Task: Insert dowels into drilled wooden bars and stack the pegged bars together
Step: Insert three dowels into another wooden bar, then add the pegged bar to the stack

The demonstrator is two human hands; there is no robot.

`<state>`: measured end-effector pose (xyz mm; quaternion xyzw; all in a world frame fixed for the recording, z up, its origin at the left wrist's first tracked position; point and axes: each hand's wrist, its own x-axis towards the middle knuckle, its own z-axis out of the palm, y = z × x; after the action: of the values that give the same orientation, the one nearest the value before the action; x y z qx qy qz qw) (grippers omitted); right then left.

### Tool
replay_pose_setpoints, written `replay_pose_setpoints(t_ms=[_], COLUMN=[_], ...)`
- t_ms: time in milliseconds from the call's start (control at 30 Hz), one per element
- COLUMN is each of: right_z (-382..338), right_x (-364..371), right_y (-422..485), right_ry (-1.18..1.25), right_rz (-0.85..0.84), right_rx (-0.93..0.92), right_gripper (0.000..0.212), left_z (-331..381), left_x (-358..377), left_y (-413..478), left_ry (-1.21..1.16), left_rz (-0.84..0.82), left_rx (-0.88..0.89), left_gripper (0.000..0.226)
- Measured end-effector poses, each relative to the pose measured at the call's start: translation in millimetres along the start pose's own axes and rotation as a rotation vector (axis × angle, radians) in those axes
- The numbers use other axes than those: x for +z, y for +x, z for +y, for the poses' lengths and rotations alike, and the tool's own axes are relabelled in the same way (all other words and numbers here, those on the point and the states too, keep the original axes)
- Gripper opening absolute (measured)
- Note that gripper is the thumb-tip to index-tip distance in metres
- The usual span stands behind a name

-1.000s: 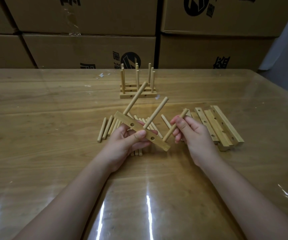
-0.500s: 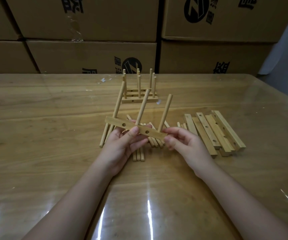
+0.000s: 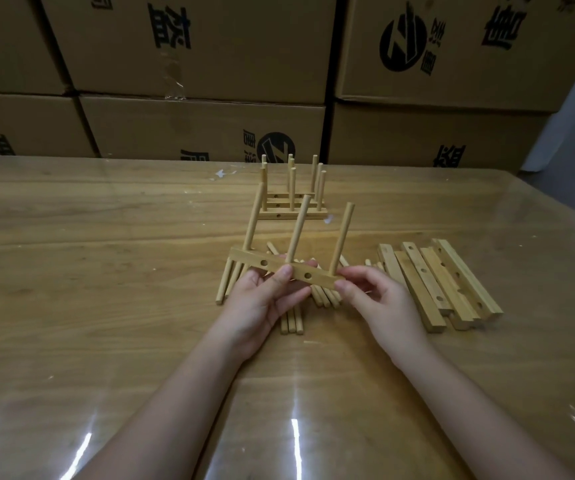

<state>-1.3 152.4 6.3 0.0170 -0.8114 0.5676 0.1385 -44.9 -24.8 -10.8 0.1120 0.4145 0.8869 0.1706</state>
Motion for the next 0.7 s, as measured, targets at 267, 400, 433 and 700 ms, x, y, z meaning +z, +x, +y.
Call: replay_pose_setpoints(t_ms=[267,400,433,700], right_z=[-3.1,-2.8,-3.1,-9.5], right_x=[-7.7,-10.9,-12.0,-20.4], right_y=[7.4,15.2,17.7,42.7], right_ry=[-0.082,-0.14,-0.16,-0.261], right_rz=[-0.13,-0.162,-0.171,-0.228], right_rx=[0.071,0.106,0.112,0.138], right_gripper=[0.018,0.013,0.013,0.017], left_z=[1.4,-0.2,0.0,2.0], left_x=[-1.7,-1.1,-1.2,5.5], left_y=[1.0,0.5,0.7,-1.4], left_ry=[-0.024,0.016,0.02,0.057], left_rz=[0.013,0.036,0.043,0.081], left_rx=[-0.04,-0.022,-0.016,-0.022], left_gripper=[0.04,0.04,0.041,0.038])
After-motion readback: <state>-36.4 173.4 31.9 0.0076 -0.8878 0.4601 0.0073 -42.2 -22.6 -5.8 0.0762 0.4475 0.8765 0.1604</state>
